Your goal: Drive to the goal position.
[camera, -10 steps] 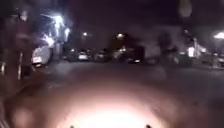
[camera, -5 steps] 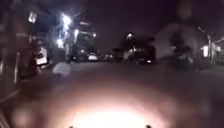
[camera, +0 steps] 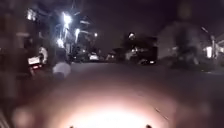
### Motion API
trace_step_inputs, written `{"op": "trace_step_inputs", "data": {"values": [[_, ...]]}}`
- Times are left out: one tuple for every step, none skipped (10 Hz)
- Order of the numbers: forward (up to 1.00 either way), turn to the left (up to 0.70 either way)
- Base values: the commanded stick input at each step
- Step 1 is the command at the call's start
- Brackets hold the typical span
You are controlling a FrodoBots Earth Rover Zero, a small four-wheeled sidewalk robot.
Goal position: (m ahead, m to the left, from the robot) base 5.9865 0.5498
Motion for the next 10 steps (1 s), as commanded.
{"op": "trace_step_inputs", "data": {"values": [[0.7,0.27],[0.7,0.0],[0.7,0.0],[0.7,0.0],[0.7,0.0],[0.7,0.0],[0.7,0.0],[0.7,0.0],[0.7,0.0],[0.7,0.0]]}}
